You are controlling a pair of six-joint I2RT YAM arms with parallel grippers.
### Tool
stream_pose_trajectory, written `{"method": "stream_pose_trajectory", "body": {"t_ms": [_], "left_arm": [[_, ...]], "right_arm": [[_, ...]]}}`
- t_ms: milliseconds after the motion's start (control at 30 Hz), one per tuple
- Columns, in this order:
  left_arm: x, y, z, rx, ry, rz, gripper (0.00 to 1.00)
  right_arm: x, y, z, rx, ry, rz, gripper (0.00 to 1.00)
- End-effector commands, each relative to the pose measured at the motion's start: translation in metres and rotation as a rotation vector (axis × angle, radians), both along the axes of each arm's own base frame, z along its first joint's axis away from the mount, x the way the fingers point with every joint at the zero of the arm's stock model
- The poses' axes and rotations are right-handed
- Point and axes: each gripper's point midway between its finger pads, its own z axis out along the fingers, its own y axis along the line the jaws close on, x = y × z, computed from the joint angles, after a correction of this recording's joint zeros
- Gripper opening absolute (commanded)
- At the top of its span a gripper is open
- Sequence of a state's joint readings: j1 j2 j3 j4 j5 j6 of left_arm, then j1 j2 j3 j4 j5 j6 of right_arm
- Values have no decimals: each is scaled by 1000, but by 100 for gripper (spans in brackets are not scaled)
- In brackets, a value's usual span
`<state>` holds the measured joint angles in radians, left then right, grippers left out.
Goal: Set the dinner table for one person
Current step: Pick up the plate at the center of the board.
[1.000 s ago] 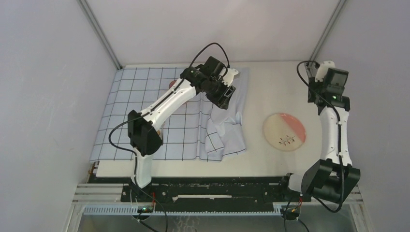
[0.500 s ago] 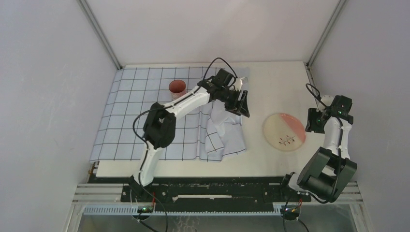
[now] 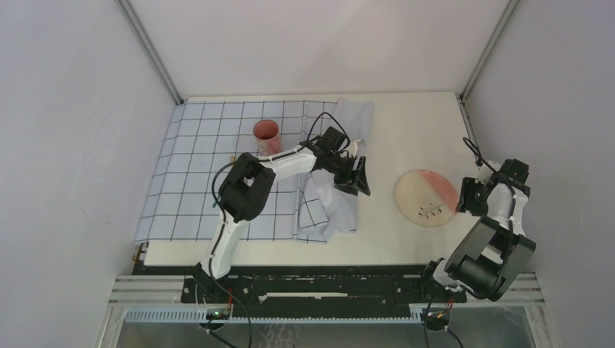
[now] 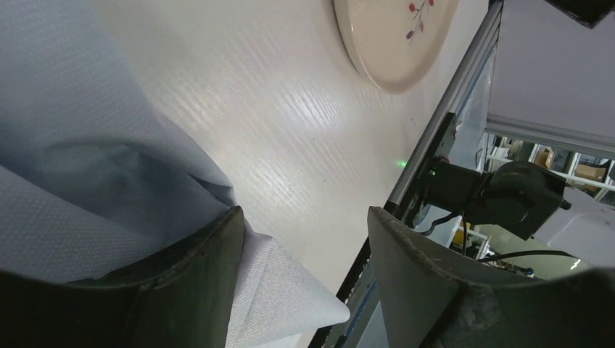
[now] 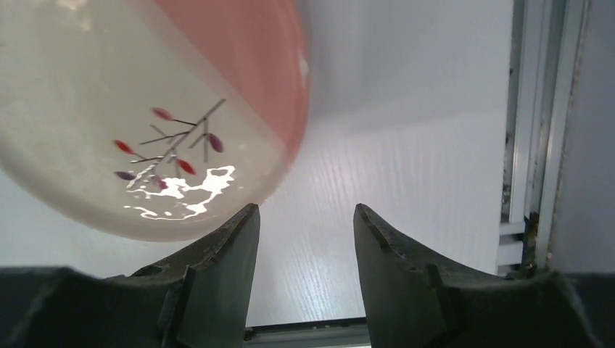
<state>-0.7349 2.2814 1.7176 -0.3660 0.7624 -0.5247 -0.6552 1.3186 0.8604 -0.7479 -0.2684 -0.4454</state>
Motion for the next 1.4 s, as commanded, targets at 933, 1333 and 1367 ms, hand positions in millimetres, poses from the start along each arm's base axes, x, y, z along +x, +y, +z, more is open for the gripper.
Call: {"method": "stream_pose_trajectory", "body": {"t_ms": [933,1333,1367], "left_arm": [[6,-4,68,-43,-196,-37,68],[10,-3,67,-26,-218,-34,69],[11,-2,67,-22,-226,-36,69]], "right_arm": [[31,15,-46,293,-35,204,60],[40,34,-21,330,-78,305,62],[41,35,-21,331,-82,309,62]]}}
